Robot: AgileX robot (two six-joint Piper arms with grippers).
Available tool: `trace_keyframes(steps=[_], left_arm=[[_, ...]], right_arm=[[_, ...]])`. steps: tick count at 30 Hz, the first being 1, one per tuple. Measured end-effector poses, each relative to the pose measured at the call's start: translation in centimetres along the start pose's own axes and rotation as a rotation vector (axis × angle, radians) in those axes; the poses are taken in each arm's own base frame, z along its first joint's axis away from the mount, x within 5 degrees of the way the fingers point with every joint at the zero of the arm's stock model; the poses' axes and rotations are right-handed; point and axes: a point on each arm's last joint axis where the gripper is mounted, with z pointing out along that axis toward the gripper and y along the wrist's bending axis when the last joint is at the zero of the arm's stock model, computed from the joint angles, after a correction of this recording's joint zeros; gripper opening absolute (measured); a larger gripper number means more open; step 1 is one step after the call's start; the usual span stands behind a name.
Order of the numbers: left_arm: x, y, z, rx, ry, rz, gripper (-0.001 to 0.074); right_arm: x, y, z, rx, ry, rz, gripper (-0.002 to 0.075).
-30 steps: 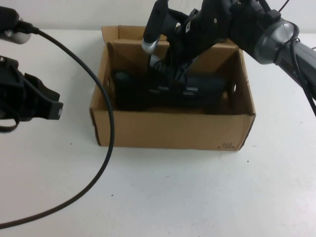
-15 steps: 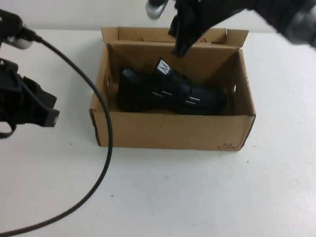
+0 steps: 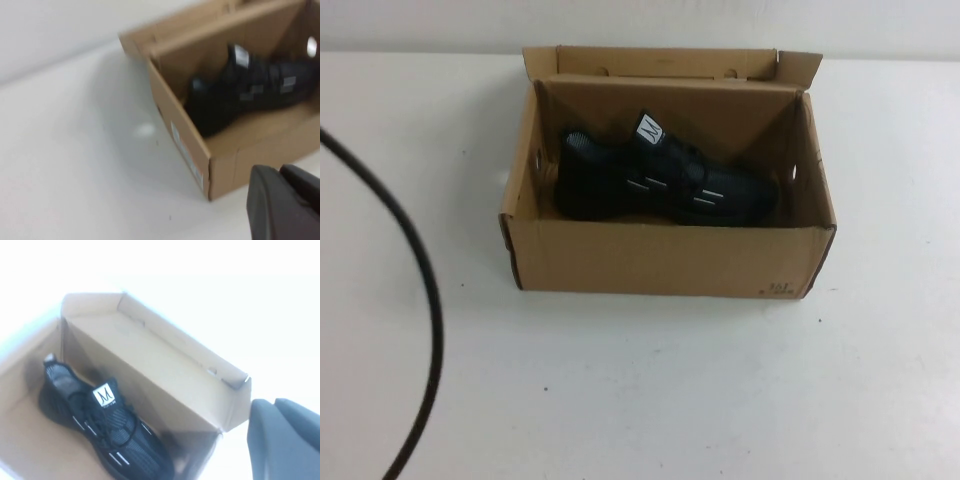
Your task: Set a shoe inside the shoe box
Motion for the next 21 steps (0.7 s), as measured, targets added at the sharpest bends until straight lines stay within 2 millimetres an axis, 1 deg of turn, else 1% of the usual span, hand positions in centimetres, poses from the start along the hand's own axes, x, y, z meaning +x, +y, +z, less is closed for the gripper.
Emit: trace_keyframes(steps=[3,6,9,11,14,18,21], left_arm=[[1.0,-0.4,-2.0,-0.024,-0.088,-0.032,0.0001],[2.6,-0.9,-3.5,-0.042,-0.163,-0.065,0.0001],[4.7,-1.5,-4.3,-0.05,-0.199,-0.087,0.0001],[6.0,-1.9,-4.8,-0.054,-0.215,-0.093,0.0001],[7.9,-2.4,-5.2,-0.056,-0.228,-0.097,0.0001],[9.7,-2.8,-5.1,-0.057,-0.23,-0.101,0.0001],[10.2,-2.9,-4.5,-0.055,-0.216,-0.103,0.0001]], right_arm=[[0.6,0.5,-3.3,-0.004,-0.057,0.028,-0.0015],[1.8,1.1,-5.8,-0.002,-0.129,0.057,-0.0015],[4.0,1.6,-7.9,0.019,-0.207,0.073,-0.0015],[6.0,2.1,-9.1,0.035,-0.261,0.079,-0.0015],[9.9,3.0,-10.3,0.055,-0.311,0.086,-0.0015],[15.1,4.1,-10.8,0.071,-0.342,0.093,-0.0015],[19.4,5.1,-10.9,0.07,-0.339,0.106,-0.0015]])
